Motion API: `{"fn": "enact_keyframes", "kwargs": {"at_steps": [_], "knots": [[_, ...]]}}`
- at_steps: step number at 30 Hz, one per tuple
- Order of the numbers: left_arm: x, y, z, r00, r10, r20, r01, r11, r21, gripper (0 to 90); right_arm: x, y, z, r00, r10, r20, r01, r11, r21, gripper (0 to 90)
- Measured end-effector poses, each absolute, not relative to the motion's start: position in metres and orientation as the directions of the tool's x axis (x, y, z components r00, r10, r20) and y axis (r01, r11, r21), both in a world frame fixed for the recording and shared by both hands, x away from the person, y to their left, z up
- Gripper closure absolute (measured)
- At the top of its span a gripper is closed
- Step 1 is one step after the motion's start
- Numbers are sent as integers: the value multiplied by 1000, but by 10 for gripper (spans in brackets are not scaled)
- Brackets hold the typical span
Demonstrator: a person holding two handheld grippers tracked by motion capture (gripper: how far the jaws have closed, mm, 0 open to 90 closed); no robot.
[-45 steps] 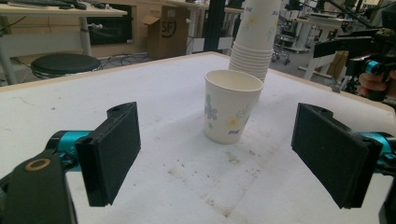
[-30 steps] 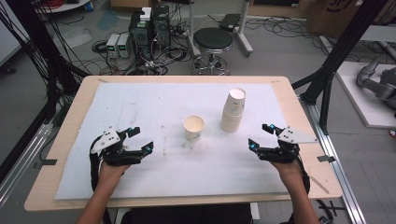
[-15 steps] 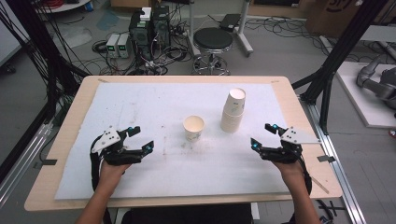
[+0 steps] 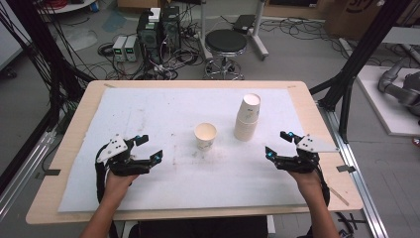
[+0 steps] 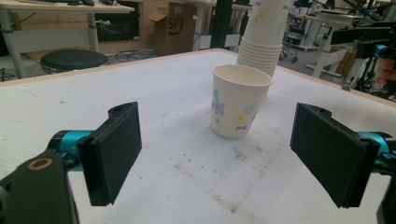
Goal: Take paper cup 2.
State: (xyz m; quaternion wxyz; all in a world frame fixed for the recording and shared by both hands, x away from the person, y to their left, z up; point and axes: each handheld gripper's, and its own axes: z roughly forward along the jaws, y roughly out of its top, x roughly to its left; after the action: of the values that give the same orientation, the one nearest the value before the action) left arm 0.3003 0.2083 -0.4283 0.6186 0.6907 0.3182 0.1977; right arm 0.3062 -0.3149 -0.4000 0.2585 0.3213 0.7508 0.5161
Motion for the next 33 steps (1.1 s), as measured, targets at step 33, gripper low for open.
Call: {"fn": "enact_keyframes", "kwargs": {"at_steps": [33], "knots": [[298,202,-431,723,678,-131,218,-44,975,166,338,-312,-365,-666,745,41,276,195,941,194]]}}
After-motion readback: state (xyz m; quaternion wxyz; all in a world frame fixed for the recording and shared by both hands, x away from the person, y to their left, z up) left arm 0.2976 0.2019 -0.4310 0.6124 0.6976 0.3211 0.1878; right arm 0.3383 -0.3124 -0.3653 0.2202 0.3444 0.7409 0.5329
